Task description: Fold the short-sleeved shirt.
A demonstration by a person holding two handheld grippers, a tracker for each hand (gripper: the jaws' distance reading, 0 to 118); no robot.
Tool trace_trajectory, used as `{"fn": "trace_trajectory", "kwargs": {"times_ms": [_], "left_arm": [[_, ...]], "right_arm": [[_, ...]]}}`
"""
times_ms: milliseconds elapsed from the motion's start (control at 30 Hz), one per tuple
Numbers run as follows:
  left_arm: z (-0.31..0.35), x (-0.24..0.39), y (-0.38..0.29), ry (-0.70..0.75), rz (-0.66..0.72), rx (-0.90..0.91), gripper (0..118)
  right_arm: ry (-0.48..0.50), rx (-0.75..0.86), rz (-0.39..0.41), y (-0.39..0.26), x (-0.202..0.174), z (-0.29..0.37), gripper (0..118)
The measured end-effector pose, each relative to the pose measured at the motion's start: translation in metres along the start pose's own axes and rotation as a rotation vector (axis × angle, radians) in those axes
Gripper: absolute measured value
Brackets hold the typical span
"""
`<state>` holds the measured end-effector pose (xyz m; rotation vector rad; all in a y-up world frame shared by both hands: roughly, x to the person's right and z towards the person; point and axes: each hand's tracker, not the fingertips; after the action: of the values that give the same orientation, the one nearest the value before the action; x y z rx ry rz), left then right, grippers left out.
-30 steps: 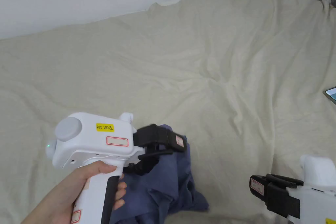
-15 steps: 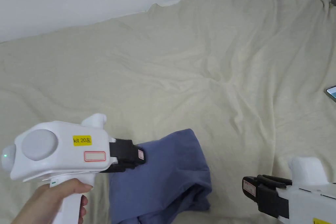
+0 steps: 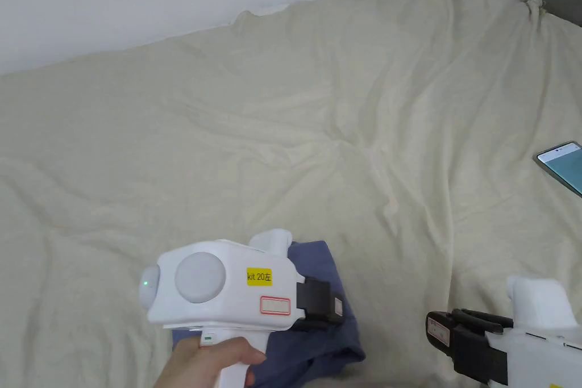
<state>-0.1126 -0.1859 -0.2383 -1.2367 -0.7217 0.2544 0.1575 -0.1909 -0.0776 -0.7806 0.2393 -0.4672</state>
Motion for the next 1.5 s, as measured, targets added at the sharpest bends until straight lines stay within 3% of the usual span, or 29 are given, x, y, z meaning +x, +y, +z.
{"fn": "trace_trajectory", "kwargs": {"times_ms": [133, 267, 433, 567, 733, 867, 1100, 1167, 1200, 1267, 1300, 1333, 1367, 1400, 1500], "left_arm": [[0.0, 0.008, -0.001, -0.026, -0.014, 0.006, 17], [0.038, 0.0, -0.011, -0.179, 0.01, 0.094, 14], [0.121, -0.035, -0.039, -0.095, 0.016, 0.249, 13], [0.178, -0.076, -0.067, 0.006, 0.105, 0.373, 7], [0.208, -0.114, -0.098, 0.07, 0.198, 0.413, 6], [0.21, -0.127, -0.107, 0.058, 0.22, 0.412, 5], [0.18, -0.142, -0.093, -0.071, 0.251, 0.339, 6], [0.168, -0.151, -0.088, -0.144, 0.279, 0.338, 41], [0.162, -0.156, -0.086, -0.182, 0.305, 0.351, 54], [0.151, -0.166, -0.081, -0.257, 0.353, 0.335, 57], [0.144, -0.171, -0.078, -0.278, 0.395, 0.32, 67], [0.137, -0.177, -0.075, -0.293, 0.408, 0.306, 91], [0.131, -0.18, -0.071, -0.29, 0.421, 0.296, 106], [0.125, -0.182, -0.068, -0.273, 0.421, 0.284, 112], [0.111, -0.186, -0.061, -0.267, 0.428, 0.256, 112]], "right_arm": [[-0.009, 0.008, 0.011, 0.004, -0.005, 0.003, 0], [0.011, 0.018, 0.043, 0.012, -0.023, 0.002, 0], [0.046, 0.016, 0.183, 0.022, -0.07, -0.018, 0], [0.06, 0.011, 0.297, 0.024, -0.116, -0.054, 0], [0.006, -0.015, 0.4, 0.013, -0.157, -0.11, 0], [-0.106, -0.057, 0.417, -0.001, -0.156, -0.136, 0], [-0.11, -0.017, 0.463, -0.011, -0.155, -0.137, 0], [-0.11, -0.015, 0.461, -0.011, -0.154, -0.137, 0], [-0.106, -0.014, 0.453, -0.011, -0.152, -0.137, 0], [-0.091, -0.017, 0.426, -0.009, -0.149, -0.136, 0], [-0.085, -0.019, 0.413, -0.008, -0.148, -0.136, 0], [-0.08, -0.021, 0.405, -0.007, -0.147, -0.136, 0], [-0.077, -0.022, 0.4, -0.007, -0.146, -0.136, 0], [-0.075, -0.023, 0.401, -0.007, -0.146, -0.136, 0], [-0.07, -0.023, 0.404, -0.008, -0.146, -0.136, 0]]}}
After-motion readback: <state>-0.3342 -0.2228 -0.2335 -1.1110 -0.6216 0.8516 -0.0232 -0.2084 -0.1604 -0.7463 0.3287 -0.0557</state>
